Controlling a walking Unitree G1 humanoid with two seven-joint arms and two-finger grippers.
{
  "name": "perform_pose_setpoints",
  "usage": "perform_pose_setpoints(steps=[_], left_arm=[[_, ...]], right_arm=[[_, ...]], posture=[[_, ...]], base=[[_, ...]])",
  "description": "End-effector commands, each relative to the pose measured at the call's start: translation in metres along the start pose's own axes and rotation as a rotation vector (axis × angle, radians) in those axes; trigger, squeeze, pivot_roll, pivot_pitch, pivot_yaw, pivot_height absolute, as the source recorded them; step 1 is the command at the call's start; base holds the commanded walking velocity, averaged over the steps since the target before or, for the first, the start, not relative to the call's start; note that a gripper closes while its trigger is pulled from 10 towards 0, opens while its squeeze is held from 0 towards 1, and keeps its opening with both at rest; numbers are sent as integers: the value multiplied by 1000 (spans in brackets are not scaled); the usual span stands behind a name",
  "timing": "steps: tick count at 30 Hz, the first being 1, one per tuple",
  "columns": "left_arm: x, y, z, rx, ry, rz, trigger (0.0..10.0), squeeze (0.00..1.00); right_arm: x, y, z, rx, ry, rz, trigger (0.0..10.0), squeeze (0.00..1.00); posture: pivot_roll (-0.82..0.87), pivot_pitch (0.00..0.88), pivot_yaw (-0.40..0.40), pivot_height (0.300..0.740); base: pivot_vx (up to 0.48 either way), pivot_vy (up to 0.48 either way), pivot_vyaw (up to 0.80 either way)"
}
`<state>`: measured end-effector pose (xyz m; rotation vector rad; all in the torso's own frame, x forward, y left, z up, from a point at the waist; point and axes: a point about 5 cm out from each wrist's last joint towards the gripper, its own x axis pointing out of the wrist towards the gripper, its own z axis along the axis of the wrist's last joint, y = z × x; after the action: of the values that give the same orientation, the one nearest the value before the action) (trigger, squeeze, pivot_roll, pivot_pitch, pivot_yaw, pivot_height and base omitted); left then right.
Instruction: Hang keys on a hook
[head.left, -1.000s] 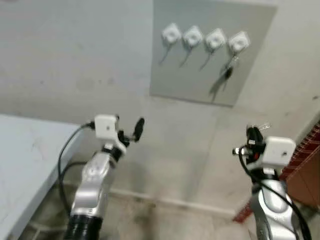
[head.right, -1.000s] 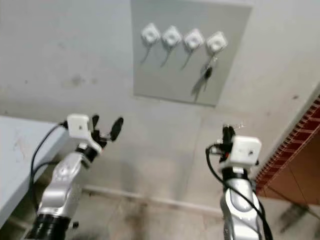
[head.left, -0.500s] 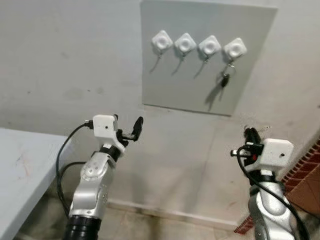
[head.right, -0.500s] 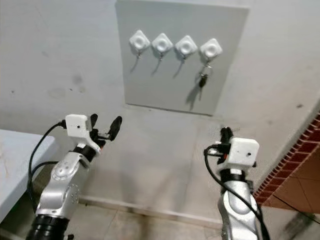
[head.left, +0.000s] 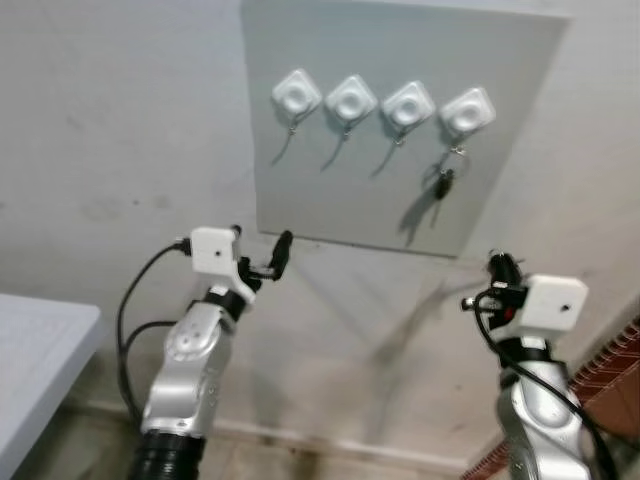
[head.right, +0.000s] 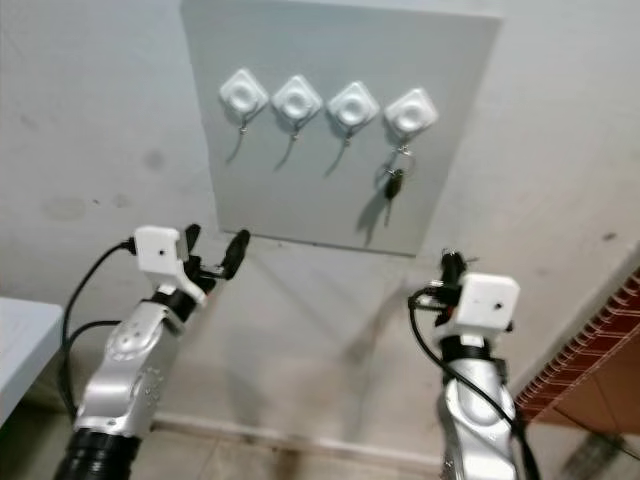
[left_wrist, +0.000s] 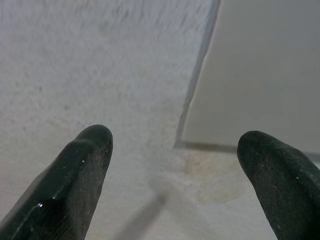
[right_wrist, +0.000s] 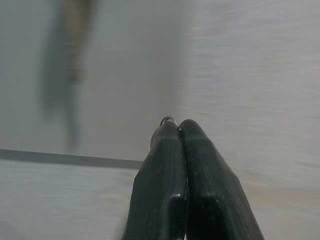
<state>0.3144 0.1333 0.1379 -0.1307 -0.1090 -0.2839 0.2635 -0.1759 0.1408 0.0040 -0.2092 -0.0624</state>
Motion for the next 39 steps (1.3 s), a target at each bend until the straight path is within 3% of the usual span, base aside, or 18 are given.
perform_pose_setpoints(steps=[1, 8, 11, 18, 39], left_arm=[[1, -9, 4, 15, -20, -40, 10000, 0], [3, -32, 10, 72, -46, -172, 10000, 0], [2, -52, 15, 78, -73, -273, 10000, 0], [0, -65, 25, 91, -111, -350, 10000, 0], [6, -63, 56, 88, -182, -347, 10000, 0]], right_arm=[[0, -6, 0, -6, 3, -14, 10000, 0], [9, -3, 10, -3, -41, 35, 10000, 0], [17, 3, 26, 28, -105, 105, 10000, 0], [20, 11, 48, 85, -196, 198, 10000, 0], [29, 47, 82, 190, -269, 450, 10000, 0]], posture=[[-27, 20, -32, 740], [-29, 19, -35, 740], [-31, 19, -36, 740], [-33, 24, -37, 740], [-23, 47, -50, 740]], base=[[0, 0, 0], [0, 0, 0], [0, 0, 0], [0, 0, 0], [0, 0, 0]])
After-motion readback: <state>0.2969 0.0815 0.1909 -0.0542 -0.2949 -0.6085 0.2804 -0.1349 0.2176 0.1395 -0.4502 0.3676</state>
